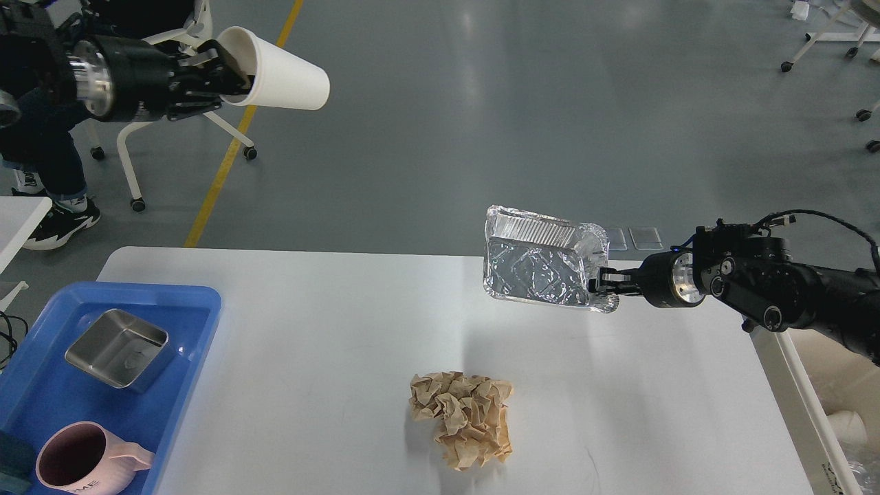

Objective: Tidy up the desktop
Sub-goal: 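Lift the paper cup with the left gripper over the held foil tray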

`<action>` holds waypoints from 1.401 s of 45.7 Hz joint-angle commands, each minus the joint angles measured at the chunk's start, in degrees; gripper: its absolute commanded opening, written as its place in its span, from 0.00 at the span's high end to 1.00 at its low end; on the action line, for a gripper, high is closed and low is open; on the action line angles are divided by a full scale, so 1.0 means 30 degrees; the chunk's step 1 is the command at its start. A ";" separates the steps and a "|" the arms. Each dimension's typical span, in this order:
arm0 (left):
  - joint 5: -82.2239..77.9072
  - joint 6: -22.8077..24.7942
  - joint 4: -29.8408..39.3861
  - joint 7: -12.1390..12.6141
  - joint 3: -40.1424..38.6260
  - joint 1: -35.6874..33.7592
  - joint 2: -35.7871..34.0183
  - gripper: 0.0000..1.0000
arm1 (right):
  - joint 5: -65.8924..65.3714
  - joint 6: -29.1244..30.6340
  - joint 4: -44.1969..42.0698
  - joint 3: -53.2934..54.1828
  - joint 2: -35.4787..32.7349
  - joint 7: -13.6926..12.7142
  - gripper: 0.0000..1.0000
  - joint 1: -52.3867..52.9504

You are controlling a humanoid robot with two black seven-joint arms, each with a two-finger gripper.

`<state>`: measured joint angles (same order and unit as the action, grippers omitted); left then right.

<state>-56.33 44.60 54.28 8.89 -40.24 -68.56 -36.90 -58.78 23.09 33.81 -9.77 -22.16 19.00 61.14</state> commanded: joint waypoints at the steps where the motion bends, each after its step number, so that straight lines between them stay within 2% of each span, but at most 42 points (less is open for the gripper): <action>1: -0.0003 -0.1124 -0.1012 0.0316 0.0084 -0.0086 0.2481 1.00 | 0.0022 -0.0020 -0.0021 0.0006 0.0209 -0.0004 1.00 0.0156; 8: 0.0056 -0.1448 -0.2272 0.1194 0.0055 -0.0057 0.5322 1.00 | -0.0006 0.0009 -0.0167 -0.0024 0.0824 -0.0004 1.00 0.0303; 15: 0.0056 -0.2063 -0.2449 0.2162 0.0171 0.0060 0.7433 1.00 | 0.0023 -0.0020 -0.0372 -0.0024 0.1352 -0.0033 1.00 0.0478; 26: -0.0208 -0.2122 -0.2801 0.2455 0.0581 0.0206 0.9690 1.00 | 0.0023 -0.0020 -0.0899 -0.0053 0.1968 -0.0033 1.00 0.0479; 35: -0.0237 -0.2151 -0.3386 0.2485 0.1987 0.0381 1.0921 1.00 | 0.0023 -0.0020 -0.0900 -0.0053 0.1968 -0.0033 1.00 0.0596; 46: -0.0266 -0.2971 -0.3797 0.2485 0.2895 0.0997 1.1712 1.00 | 0.0023 -0.0020 -0.0900 -0.0024 0.1997 -0.0004 1.00 0.0830; 64: -0.0296 -0.3118 -0.4031 0.2485 0.3541 0.1847 1.1859 1.00 | 0.0052 -0.0020 -0.0900 -0.0024 0.2144 -0.0033 1.00 0.0830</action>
<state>-57.17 35.29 42.19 16.35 -30.05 -63.54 -1.24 -58.64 23.03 31.12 -9.85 -15.76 18.90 63.71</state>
